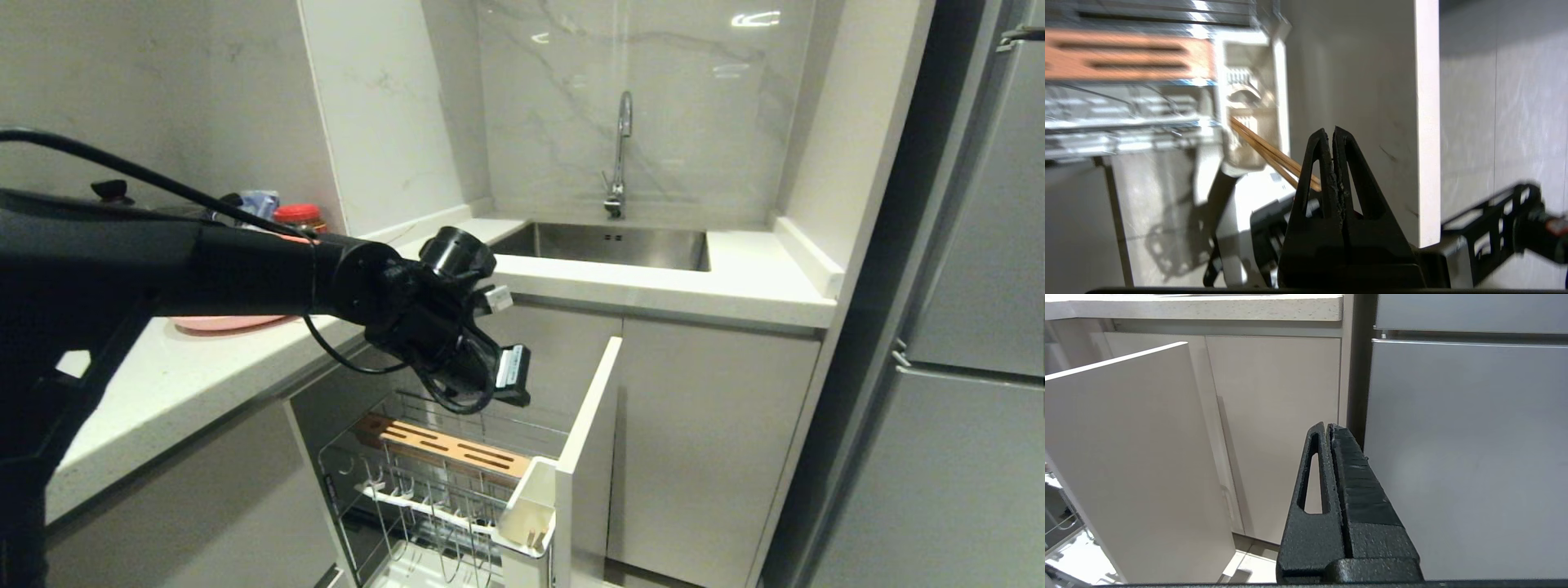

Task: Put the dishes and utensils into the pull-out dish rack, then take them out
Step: Open the cupboard, then pick up the fork and place it in the cupboard

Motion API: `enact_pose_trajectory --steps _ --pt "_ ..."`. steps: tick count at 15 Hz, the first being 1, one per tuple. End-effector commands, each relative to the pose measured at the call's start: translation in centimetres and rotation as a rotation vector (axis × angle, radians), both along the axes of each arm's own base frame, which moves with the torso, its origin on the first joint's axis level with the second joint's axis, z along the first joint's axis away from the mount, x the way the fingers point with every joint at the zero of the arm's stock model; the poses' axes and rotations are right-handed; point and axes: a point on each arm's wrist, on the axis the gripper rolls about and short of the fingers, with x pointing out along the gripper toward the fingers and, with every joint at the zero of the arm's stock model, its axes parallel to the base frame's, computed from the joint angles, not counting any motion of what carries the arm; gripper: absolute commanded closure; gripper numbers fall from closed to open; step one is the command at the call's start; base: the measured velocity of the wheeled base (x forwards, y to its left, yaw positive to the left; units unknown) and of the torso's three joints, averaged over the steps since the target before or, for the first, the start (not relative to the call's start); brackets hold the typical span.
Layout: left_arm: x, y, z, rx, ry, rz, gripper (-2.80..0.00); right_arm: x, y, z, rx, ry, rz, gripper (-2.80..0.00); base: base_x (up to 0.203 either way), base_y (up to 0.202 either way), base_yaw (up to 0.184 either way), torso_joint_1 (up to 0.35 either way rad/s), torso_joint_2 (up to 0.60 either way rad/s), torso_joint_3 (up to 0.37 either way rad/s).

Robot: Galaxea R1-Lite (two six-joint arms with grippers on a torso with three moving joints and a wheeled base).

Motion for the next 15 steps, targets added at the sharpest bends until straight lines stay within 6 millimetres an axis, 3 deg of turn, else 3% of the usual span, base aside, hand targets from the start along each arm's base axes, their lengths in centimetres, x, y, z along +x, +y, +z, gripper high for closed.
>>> enact_pose_trajectory --steps 1,3,5,8,10,12,15 --pt "0.0 2.4 2.9 -0.031 -0.072 0.062 0.00 0.2 0.0 -0.7 0.000 0.026 0.001 0.00 0.000 0.000 0.000 0.000 0.00 0.000" --pt "-1.1 4.5 6.2 -0.071 -0.157 0.100 0.00 0.2 0.0 -0.7 0.000 0.026 0.001 0.00 0.000 0.000 0.000 0.000 0.00 0.000" --pt "-3.4 7.1 10.7 -0.116 -0.288 0.156 0.00 0.2 0.0 -0.7 0.000 0.026 0.001 0.00 0.000 0.000 0.000 0.000 0.00 0.000" --pt "-8.9 11.1 16.6 -0.181 -0.498 0.233 0.00 0.2 0.0 -0.7 0.000 0.026 0.001 0.00 0.000 0.000 0.000 0.000 0.00 0.000" --pt "-14.9 13.9 20.2 -0.212 -0.663 0.268 0.00 0.2 0.0 -0.7 0.000 0.026 0.001 0.00 0.000 0.000 0.000 0.000 0.00 0.000" --pt "-21.6 16.8 22.0 -0.210 -0.827 0.313 0.00 0.2 0.0 -0.7 0.000 0.026 0.001 0.00 0.000 0.000 0.000 0.000 0.00 0.000" --pt "-32.1 19.1 21.2 -0.163 -1.000 0.368 0.00 0.2 0.0 -0.7 0.000 0.026 0.001 0.00 0.000 0.000 0.000 0.000 0.00 0.000"
